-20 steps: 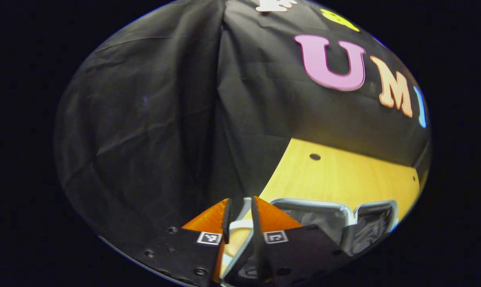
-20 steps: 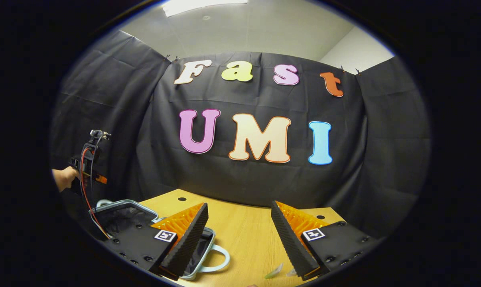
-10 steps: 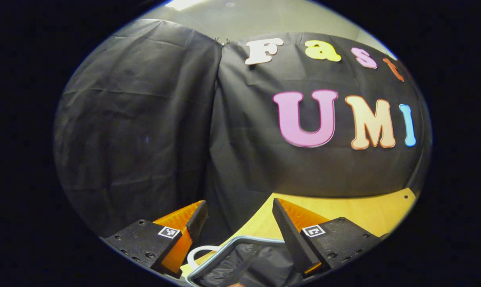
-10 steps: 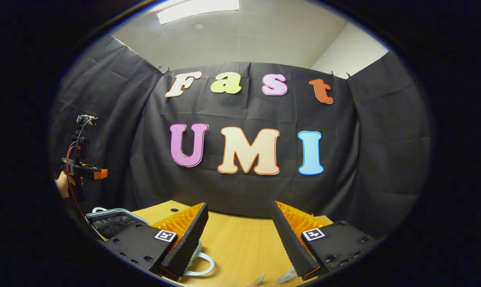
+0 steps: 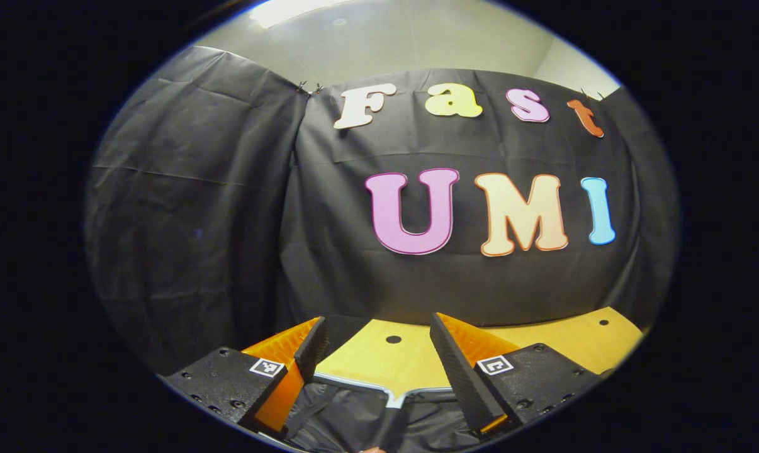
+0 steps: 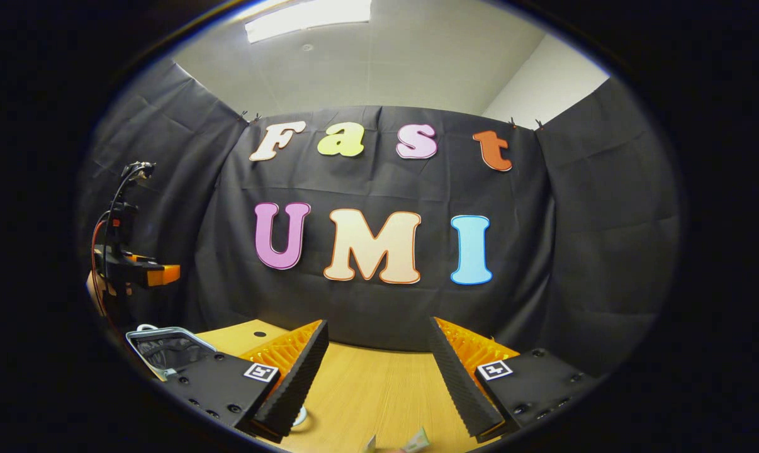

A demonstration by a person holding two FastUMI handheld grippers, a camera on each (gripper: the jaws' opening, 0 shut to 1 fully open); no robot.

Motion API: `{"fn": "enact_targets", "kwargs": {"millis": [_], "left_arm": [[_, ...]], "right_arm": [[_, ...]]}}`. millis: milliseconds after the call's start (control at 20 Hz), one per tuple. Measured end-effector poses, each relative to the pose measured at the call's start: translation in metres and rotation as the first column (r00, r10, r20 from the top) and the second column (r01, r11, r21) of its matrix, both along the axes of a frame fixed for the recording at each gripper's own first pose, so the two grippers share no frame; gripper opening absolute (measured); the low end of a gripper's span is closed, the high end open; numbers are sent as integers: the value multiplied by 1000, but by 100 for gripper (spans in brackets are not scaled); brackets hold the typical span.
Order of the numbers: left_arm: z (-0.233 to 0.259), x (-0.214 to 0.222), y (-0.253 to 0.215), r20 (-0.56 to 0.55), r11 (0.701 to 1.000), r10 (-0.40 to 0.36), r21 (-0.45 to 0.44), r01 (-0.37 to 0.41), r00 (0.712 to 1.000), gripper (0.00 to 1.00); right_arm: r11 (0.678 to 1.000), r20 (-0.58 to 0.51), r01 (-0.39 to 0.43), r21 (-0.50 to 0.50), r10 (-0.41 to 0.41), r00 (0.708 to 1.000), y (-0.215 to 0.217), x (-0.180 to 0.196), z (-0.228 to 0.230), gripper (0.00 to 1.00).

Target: First open the suitcase, pack the skin care products into it, and then close the suitcase.

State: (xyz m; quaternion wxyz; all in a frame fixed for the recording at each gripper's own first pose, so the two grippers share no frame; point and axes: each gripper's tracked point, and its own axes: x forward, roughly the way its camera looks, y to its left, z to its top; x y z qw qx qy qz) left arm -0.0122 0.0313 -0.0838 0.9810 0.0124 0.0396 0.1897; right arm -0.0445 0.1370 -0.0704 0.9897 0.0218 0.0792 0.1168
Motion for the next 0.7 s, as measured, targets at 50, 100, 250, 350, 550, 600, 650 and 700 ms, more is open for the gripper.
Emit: {"fn": "enact_targets", "kwargs": {"millis": [50,100,250,350,550,600,650,700], "left_arm": [[1,2,-14,0,1000,-18,-8,18,1000,96],[0,3,-25,-2,999,-31,-11,31,1000,96],[5,5,-61,-1,997,-78,-2,78,997,96],[3,5,-86,-4,993,-113,-14,113,994,95],[-7,11,-134,-25,984,-180,-19,180,983,96],[-8,11,-145,-32,981,-192,-17,191,981,96],[-9,12,-155,-35,979,-204,-20,203,978,95],[-10,12,-165,-37,976,-216,-24,215,976,96]], "right_arm": [[1000,4,0,0,0,1000,-4,1,0,98],[1000,7,2,0,-2,1000,-8,2,0,98],[1000,10,10,8,-10,1000,-21,3,-1,98],[1000,8,16,13,-16,1000,-29,5,-3,98],[1000,6,18,17,-18,1000,-47,6,-5,98],[1000,5,17,16,-17,1000,-51,7,-6,98],[1000,7,14,17,-14,1000,-55,8,-6,98],[1000,10,11,19,-12,1000,-58,8,-6,98]]}}
